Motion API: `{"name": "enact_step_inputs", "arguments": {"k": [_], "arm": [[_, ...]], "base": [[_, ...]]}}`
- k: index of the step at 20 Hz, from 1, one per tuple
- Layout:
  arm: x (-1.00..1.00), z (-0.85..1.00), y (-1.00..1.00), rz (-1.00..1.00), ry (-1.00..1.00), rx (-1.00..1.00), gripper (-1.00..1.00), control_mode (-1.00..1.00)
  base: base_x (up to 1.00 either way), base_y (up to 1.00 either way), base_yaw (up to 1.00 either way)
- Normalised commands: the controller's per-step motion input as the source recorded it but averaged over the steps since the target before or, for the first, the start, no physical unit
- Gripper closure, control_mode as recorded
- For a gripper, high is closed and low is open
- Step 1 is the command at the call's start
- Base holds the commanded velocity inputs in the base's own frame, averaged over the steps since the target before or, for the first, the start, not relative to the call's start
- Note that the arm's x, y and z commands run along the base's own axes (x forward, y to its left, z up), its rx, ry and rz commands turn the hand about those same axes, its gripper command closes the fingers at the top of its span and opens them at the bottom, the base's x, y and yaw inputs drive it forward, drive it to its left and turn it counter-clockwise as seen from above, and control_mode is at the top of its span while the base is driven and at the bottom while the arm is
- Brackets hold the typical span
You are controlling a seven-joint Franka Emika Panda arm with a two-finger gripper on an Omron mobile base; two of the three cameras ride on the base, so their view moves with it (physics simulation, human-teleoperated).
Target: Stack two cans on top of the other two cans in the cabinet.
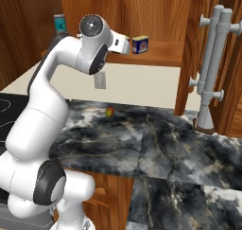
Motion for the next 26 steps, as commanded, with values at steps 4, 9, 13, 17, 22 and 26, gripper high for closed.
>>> {"name": "enact_step_inputs", "arguments": {"k": [4, 9, 13, 17, 22, 26], "arm": [[0.17, 0.00, 0.00, 0.00, 0.01, 0.01, -1.00, -1.00], [0.14, -0.03, -0.01, 0.00, 0.00, 0.01, -1.00, -1.00], [0.12, -0.09, -0.05, 0.00, 0.00, 0.00, -1.00, -1.00], [0.11, -0.13, -0.06, 0.00, 0.00, 0.00, -1.00, -1.00], [0.06, -0.12, -0.15, 0.00, 0.00, 0.00, -1.00, -1.00], [0.13, -0.05, -0.12, 0.00, 0.00, 0.00, -1.00, -1.00]], "base": [[0.00, 0.00, 0.00], [0.00, 0.00, 0.00], [0.00, 0.00, 0.00], [0.00, 0.00, 0.00], [0.00, 0.00, 0.00], [0.00, 0.00, 0.00]]}}
